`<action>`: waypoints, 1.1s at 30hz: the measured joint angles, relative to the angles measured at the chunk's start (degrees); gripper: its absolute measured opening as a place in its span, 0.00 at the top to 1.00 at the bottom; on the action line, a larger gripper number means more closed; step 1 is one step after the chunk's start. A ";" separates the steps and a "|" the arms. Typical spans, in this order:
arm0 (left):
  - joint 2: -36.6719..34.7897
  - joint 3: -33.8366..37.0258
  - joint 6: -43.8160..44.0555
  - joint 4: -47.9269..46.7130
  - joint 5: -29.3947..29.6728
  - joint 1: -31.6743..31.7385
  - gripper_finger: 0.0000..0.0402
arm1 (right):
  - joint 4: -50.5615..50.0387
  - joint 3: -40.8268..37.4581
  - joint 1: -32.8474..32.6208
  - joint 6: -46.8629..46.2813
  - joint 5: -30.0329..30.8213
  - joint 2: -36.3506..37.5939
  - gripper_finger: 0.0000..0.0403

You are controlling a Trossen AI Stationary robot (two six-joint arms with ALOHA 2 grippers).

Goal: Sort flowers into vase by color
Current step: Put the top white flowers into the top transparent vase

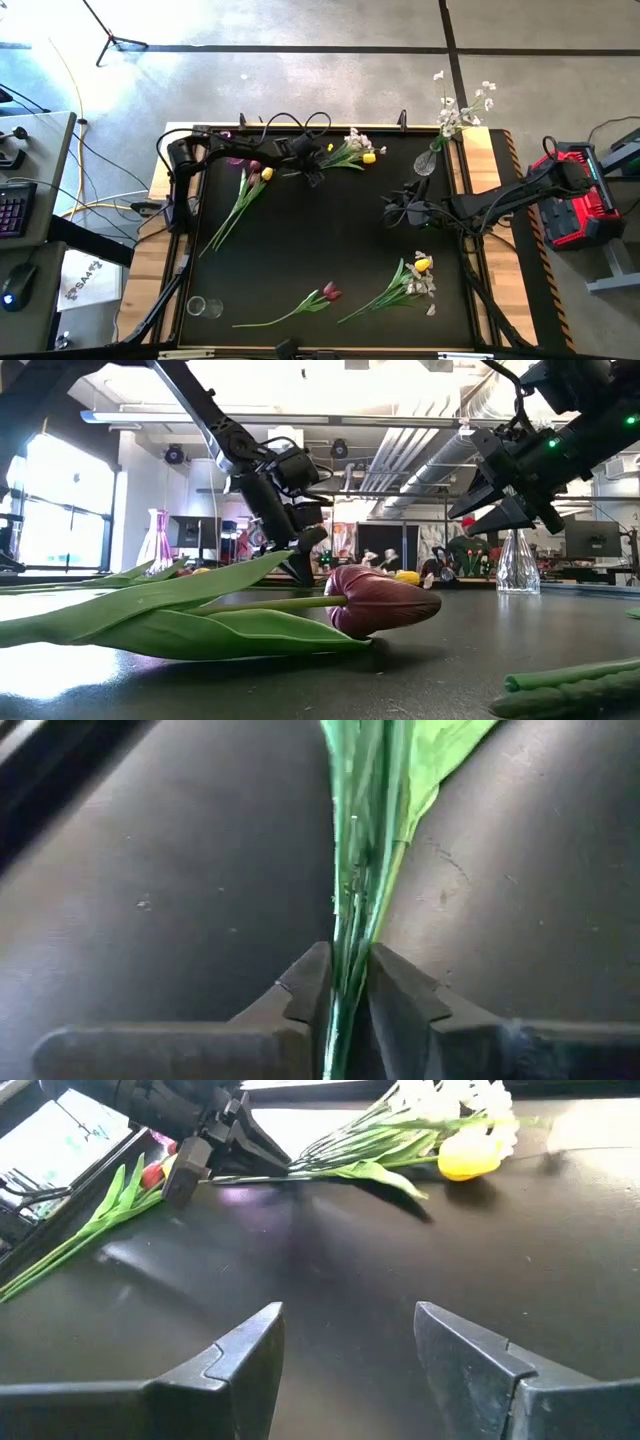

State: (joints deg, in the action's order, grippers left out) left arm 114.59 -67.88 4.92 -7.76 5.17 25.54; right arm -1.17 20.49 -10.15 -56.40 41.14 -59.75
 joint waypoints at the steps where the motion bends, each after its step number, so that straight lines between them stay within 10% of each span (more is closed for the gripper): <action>1: -0.02 0.00 0.38 0.01 0.00 0.00 0.88 | 0.00 0.00 0.00 0.41 -0.53 0.00 0.47; 24: -2.90 0.02 2.51 5.55 0.83 -2.03 1.00 | 0.97 0.02 -1.51 2.41 -4.63 0.00 0.47; 33: -6.38 0.11 5.51 11.21 3.71 -6.77 1.00 | 3.52 0.04 -8.10 2.51 6.62 0.02 0.47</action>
State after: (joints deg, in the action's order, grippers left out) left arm 108.20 -67.77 10.44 3.45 8.88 18.77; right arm 2.35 20.53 -18.25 -53.89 47.77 -59.72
